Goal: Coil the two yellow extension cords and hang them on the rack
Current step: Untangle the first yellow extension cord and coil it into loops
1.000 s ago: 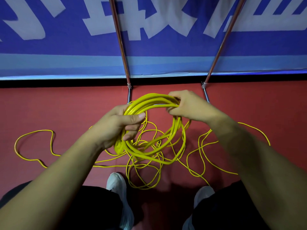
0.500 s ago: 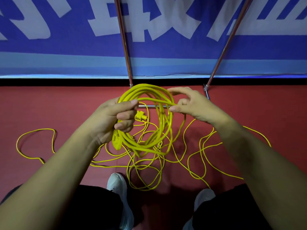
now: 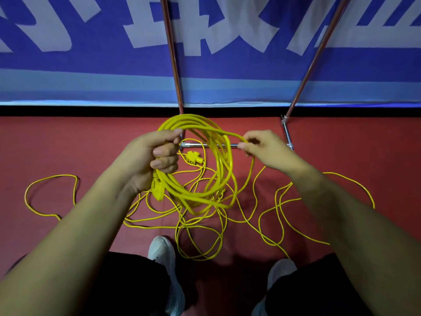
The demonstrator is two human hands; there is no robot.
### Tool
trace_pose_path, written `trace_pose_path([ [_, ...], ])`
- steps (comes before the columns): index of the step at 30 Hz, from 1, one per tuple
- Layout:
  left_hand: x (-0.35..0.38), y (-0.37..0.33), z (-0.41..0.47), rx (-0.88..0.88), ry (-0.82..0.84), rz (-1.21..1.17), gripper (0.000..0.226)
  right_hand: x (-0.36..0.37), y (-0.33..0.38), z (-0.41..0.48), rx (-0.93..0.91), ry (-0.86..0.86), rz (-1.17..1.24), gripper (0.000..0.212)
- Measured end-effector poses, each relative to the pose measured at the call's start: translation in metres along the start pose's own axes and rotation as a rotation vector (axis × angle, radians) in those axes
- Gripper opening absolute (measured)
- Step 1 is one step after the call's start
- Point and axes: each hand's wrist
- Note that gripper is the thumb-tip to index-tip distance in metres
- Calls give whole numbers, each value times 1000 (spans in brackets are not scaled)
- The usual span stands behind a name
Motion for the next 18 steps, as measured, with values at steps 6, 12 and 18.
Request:
trace_pose_path([
  [6, -14, -8, 5, 126, -112, -114, 19, 12, -33, -12, 365, 241, 235, 1],
  [12, -15, -3, 11, 146, -362, 56, 22, 35, 12, -12, 180, -23, 182, 16],
  [18, -3, 6, 5, 15, -293, 358, 16, 16, 67, -27, 137, 549, -88, 10],
])
Point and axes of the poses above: each hand's wrist, its own z-axis towards the middle knuckle, its own x-axis out of the palm, y = z × x, and after that the axes turned 14 degrees about z, right-handed
